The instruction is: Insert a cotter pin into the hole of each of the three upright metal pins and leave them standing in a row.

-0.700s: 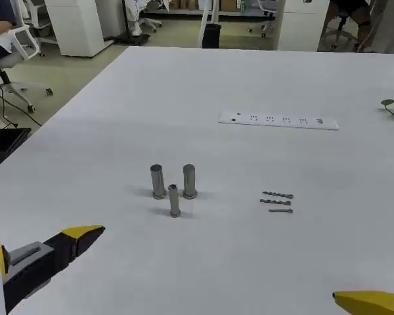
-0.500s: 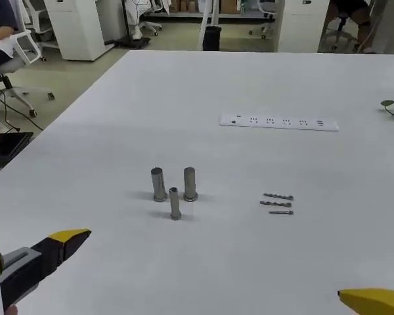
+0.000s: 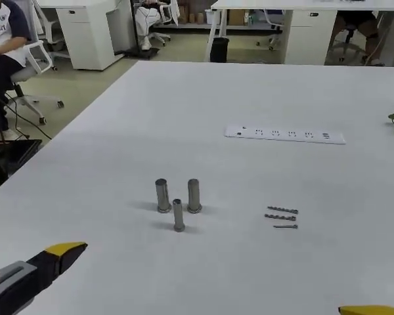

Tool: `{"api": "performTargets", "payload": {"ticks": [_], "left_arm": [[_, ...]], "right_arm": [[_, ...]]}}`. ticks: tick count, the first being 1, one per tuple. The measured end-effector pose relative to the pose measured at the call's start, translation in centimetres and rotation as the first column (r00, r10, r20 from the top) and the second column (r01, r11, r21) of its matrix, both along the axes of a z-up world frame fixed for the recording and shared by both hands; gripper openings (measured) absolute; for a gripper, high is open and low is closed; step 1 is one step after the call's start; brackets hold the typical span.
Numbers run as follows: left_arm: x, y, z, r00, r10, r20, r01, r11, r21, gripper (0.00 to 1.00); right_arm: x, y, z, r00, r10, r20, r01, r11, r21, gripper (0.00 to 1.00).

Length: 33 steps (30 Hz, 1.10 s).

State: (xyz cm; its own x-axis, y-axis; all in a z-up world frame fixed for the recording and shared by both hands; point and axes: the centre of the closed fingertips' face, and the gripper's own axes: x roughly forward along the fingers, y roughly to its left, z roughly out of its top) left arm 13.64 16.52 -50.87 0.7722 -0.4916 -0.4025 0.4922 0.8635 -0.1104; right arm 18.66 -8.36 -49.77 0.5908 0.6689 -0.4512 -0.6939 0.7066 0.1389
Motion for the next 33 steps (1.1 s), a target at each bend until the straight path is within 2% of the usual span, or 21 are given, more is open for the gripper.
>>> {"api": "performTargets", "payload": {"ticks": [13, 17, 19, 21, 28, 33], "left_arm": [[0.1, 0.2, -0.1, 1.000, -0.001, -0.005, 0.001, 1.000, 0.011, 0.99], [0.3, 0.4, 0.0, 1.000, 0.013, -0.002, -0.013, 1.000, 0.000, 0.99], [0.2, 0.6, -0.1, 1.000, 0.022, -0.016, -0.021, 1.000, 0.002, 0.99], [0.2, 0.6, -0.1, 1.000, 0.021, -0.013, -0.021, 1.000, 0.009, 0.99], [0.4, 0.8, -0.1, 1.000, 0.014, -0.016, -0.014, 1.000, 0.007, 0.99], [0.4, 0.9, -0.2, 1.000, 0.007, -0.024, -0.007, 1.000, 0.010, 0.99]], "right_arm": [[-0.1, -0.8, -0.1, 1.000, -0.022, -0.008, 0.022, 1.000, -0.009, 0.97], [-0.2, -1.0, 0.2, 1.000, -0.019, -0.003, 0.019, 1.000, -0.020, 0.97], [-0.2, -1.1, 0.3, 1.000, -0.020, 0.000, 0.020, 1.000, -0.020, 0.97], [-0.1, -1.1, 0.3, 1.000, -0.021, -0.002, 0.021, 1.000, -0.023, 0.96], [-0.1, -0.9, 0.2, 1.000, 0.009, -0.010, -0.009, 0.997, -0.071, 0.97], [0.1, -0.9, 0.2, 1.000, -0.004, -0.013, 0.003, 0.998, -0.058, 0.97]]}}
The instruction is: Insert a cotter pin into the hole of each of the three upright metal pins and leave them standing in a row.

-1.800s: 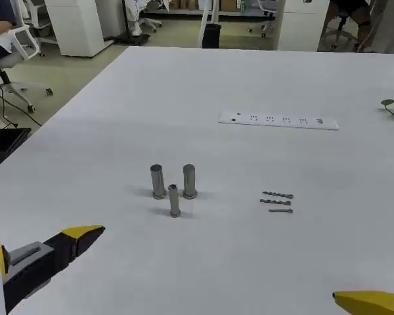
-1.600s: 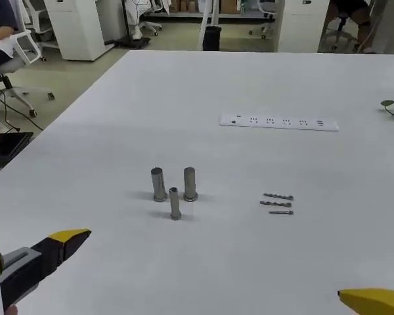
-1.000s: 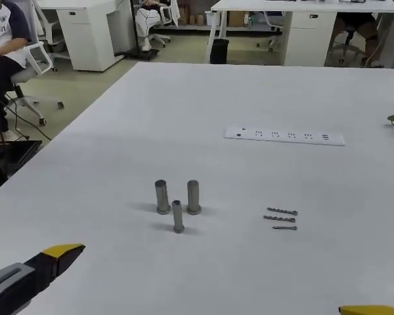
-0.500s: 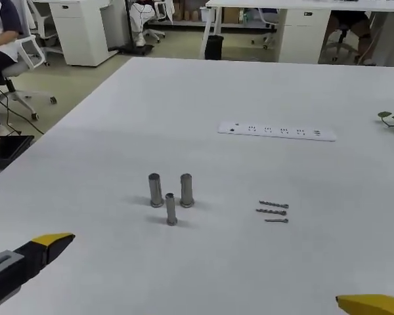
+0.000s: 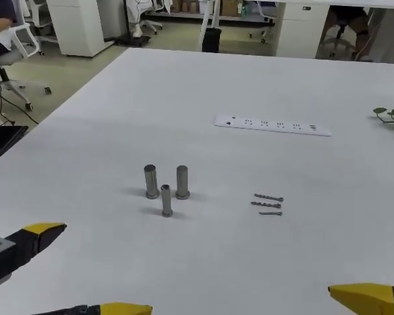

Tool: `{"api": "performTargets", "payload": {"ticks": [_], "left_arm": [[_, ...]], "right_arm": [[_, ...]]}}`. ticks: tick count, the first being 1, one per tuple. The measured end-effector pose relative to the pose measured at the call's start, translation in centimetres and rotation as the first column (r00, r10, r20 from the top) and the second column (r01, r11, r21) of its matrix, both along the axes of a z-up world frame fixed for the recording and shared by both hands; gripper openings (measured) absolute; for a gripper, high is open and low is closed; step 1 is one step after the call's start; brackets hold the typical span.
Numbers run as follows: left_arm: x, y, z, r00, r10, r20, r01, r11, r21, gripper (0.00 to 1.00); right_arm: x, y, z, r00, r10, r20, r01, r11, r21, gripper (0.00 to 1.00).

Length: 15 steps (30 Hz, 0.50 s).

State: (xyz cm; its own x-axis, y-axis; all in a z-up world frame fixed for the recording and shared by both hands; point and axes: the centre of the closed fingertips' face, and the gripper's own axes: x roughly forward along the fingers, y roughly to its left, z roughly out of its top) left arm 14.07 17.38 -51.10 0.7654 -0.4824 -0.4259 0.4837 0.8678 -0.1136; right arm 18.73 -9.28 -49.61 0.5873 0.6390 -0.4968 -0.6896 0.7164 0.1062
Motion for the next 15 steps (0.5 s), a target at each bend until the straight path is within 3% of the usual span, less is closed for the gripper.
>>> {"api": "performTargets", "payload": {"ticks": [7, 15], "left_arm": [[0.5, -0.2, 0.1, 1.000, -0.013, 0.011, 0.013, 1.000, -0.004, 0.99], [1.4, -0.4, 0.2, 0.999, -0.043, -0.002, 0.043, 0.999, 0.003, 0.99]], "right_arm": [[-0.1, -0.3, -0.2, 1.000, 0.010, -0.013, -0.010, 1.000, -0.015, 0.96], [0.3, -0.9, 0.1, 1.000, 0.004, -0.011, -0.004, 0.999, -0.032, 0.96]]}}
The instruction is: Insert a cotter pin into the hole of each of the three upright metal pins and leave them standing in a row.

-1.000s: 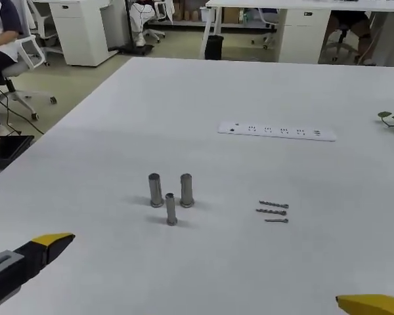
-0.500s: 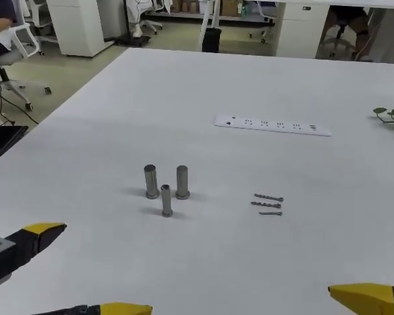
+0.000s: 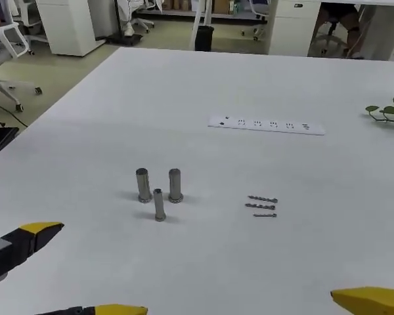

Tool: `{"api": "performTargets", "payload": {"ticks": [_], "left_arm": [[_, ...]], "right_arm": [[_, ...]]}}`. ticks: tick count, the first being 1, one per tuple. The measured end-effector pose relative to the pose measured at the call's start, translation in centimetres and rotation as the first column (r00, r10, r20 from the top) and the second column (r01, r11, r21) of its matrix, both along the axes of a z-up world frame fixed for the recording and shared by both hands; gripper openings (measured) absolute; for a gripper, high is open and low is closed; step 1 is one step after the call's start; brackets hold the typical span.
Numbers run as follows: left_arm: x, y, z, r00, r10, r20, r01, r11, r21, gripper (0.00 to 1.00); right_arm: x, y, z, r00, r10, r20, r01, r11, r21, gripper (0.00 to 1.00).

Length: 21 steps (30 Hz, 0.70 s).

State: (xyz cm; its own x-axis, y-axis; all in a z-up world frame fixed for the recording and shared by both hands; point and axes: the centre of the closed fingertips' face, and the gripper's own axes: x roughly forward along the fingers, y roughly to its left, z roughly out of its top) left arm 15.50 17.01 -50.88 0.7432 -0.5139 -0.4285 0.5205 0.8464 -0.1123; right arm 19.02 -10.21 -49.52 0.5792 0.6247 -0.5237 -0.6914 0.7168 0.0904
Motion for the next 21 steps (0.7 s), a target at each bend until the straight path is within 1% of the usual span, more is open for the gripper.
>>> {"api": "performTargets", "payload": {"ticks": [3, 6, 9, 10, 11, 12, 13, 14, 17, 19, 21], "left_arm": [[0.2, -0.2, 0.1, 1.000, -0.021, -0.002, 0.021, 1.000, 0.010, 0.99], [0.6, -0.2, 0.6, 1.000, -0.021, 0.002, 0.021, 1.000, -0.022, 0.99], [1.0, 0.0, 0.9, 1.000, -0.019, 0.010, 0.019, 1.000, -0.021, 0.99], [1.3, 0.1, 1.2, 1.000, -0.015, 0.016, 0.015, 0.999, -0.046, 0.99], [1.5, 0.1, 1.5, 1.000, -0.013, 0.019, 0.014, 0.998, -0.060, 0.99], [1.7, 0.3, 1.8, 1.000, -0.016, 0.026, 0.018, 0.998, -0.059, 0.99], [1.9, 0.4, 1.9, 0.999, -0.019, 0.030, 0.020, 0.998, -0.054, 0.99], [2.1, 0.6, 2.1, 0.999, -0.028, 0.034, 0.030, 0.999, -0.038, 0.99], [2.8, 1.0, 2.3, 0.998, -0.043, 0.039, 0.044, 0.999, -0.022, 0.97], [3.4, 1.2, 2.3, 0.998, -0.057, 0.040, 0.057, 0.998, -0.003, 0.93], [4.1, 1.4, 2.1, 0.997, -0.068, 0.041, 0.068, 0.998, 0.014, 0.93]], "right_arm": [[0.2, -0.2, 0.1, 1.000, -0.005, 0.002, 0.005, 1.000, -0.006, 0.96], [0.3, -0.4, 0.2, 1.000, -0.012, 0.001, 0.012, 1.000, -0.006, 0.96], [0.3, -0.4, 0.4, 1.000, -0.008, 0.007, 0.008, 1.000, -0.001, 0.96], [0.3, -0.4, 0.4, 1.000, -0.006, 0.006, 0.006, 1.000, 0.000, 0.96], [0.3, -0.3, 0.5, 1.000, -0.003, 0.005, 0.003, 1.000, -0.002, 0.96], [0.3, -0.3, 0.5, 1.000, 0.008, 0.004, -0.008, 1.000, -0.013, 0.96], [0.3, -0.2, 0.5, 1.000, 0.015, 0.007, -0.015, 1.000, -0.023, 0.96], [0.4, -0.3, 0.6, 1.000, 0.016, 0.011, -0.016, 0.999, -0.031, 0.96], [0.7, -0.3, 1.0, 1.000, 0.016, 0.018, -0.015, 1.000, -0.024, 0.96], [0.8, -0.2, 1.2, 1.000, 0.016, 0.022, -0.015, 1.000, -0.022, 0.95], [0.9, -0.2, 1.4, 1.000, 0.013, 0.027, -0.012, 1.000, -0.022, 0.95]]}}
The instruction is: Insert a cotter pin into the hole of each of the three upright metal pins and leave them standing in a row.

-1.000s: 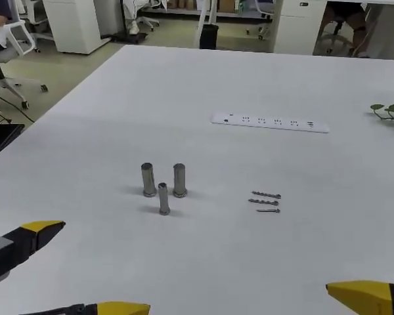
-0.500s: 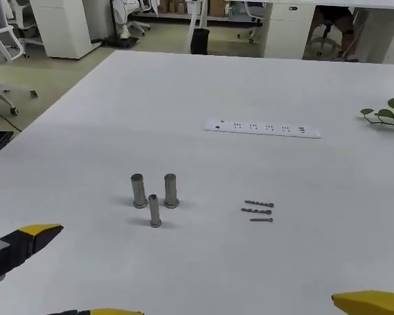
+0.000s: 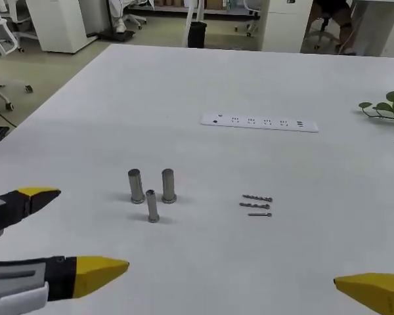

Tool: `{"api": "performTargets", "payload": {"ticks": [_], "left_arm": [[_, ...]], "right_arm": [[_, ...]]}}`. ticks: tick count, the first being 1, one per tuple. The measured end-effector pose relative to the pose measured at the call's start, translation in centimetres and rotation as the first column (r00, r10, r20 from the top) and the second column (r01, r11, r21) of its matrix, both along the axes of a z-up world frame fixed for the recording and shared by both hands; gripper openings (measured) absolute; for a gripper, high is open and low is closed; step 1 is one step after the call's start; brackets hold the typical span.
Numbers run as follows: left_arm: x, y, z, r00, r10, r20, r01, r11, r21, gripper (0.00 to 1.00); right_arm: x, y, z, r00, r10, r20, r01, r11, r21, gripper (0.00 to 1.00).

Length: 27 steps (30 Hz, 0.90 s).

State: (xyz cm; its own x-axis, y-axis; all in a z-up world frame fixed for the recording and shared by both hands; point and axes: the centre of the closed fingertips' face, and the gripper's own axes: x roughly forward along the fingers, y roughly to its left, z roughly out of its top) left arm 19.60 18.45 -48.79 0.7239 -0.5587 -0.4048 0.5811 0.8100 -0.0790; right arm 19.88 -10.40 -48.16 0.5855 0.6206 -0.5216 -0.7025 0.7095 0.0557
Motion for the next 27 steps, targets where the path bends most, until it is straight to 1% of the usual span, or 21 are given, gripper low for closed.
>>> {"api": "performTargets", "payload": {"ticks": [3, 5, 7, 9, 11, 12, 13, 14, 17, 21, 22, 23, 24, 25, 27], "left_arm": [[1.1, 0.2, -0.4, 1.000, -0.006, 0.002, 0.006, 1.000, 0.017, 0.93], [2.0, 0.2, -0.6, 1.000, -0.008, 0.006, 0.008, 1.000, 0.021, 0.92], [2.9, 0.1, -0.9, 1.000, -0.017, 0.008, 0.017, 0.999, 0.035, 0.91], [3.7, -0.2, -1.2, 1.000, -0.022, 0.006, 0.022, 0.999, 0.031, 0.90], [4.3, -0.5, -1.3, 1.000, -0.027, 0.001, 0.027, 0.999, 0.018, 0.89], [4.5, -0.9, -1.5, 0.999, -0.042, -0.007, 0.042, 0.999, 0.010, 0.87], [4.6, -1.1, -1.6, 0.999, -0.050, -0.009, 0.050, 0.999, 0.006, 0.86], [4.7, -1.6, -1.8, 0.997, -0.075, -0.021, 0.075, 0.997, 0.000, 0.84], [5.3, -2.4, -2.1, 0.995, -0.095, -0.021, 0.095, 0.995, 0.001, 0.83], [6.0, -3.1, -2.7, 0.994, -0.109, -0.028, 0.109, 0.994, 0.001, 0.79], [6.2, -3.3, -2.8, 0.993, -0.111, -0.031, 0.111, 0.994, -0.004, 0.78], [6.3, -3.7, -2.8, 0.993, -0.115, -0.040, 0.114, 0.993, -0.028, 0.78], [6.4, -4.1, -2.6, 0.991, -0.127, -0.035, 0.125, 0.991, -0.052, 0.78], [6.6, -4.3, -2.6, 0.990, -0.135, -0.034, 0.132, 0.989, -0.063, 0.78], [7.0, -4.4, -2.9, 0.990, -0.135, -0.037, 0.133, 0.990, -0.048, 0.75]], "right_arm": [[-0.1, 0.1, 0.1, 1.000, -0.001, 0.003, 0.001, 1.000, 0.004, 0.95], [-0.3, 0.0, -0.2, 1.000, 0.005, -0.006, -0.005, 1.000, -0.008, 0.95], [-0.5, 0.0, -0.5, 1.000, 0.012, -0.018, -0.012, 1.000, -0.019, 0.95], [-0.6, -0.1, -0.6, 1.000, 0.010, -0.020, -0.010, 1.000, -0.022, 0.95], [-0.7, -0.2, -0.5, 1.000, 0.007, -0.020, -0.007, 1.000, -0.022, 0.95], [-0.7, -0.2, -0.5, 1.000, 0.005, -0.020, -0.005, 1.000, -0.022, 0.95], [-0.7, -0.2, -0.5, 1.000, 0.005, -0.020, -0.005, 1.000, -0.023, 0.95], [-0.7, -0.3, -0.4, 1.000, 0.005, -0.019, -0.006, 1.000, -0.023, 0.95], [-0.7, -0.4, -0.4, 1.000, 0.003, -0.022, -0.004, 1.000, -0.026, 0.95], [-0.6, -0.4, -0.2, 1.000, 0.001, -0.021, -0.001, 1.000, -0.026, 0.94], [-0.5, -0.4, -0.1, 1.000, -0.001, -0.017, 0.001, 1.000, -0.029, 0.94], [-0.5, -0.4, -0.1, 1.000, -0.001, -0.013, 0.001, 1.000, -0.030, 0.94], [-0.5, -0.4, -0.1, 1.000, -0.001, -0.013, 0.000, 1.000, -0.030, 0.94], [-0.5, -0.3, 0.0, 1.000, -0.002, -0.011, 0.001, 1.000, -0.028, 0.94], [-0.6, -0.1, 0.1, 1.000, 0.008, -0.007, -0.008, 0.999, -0.033, 0.94]]}}
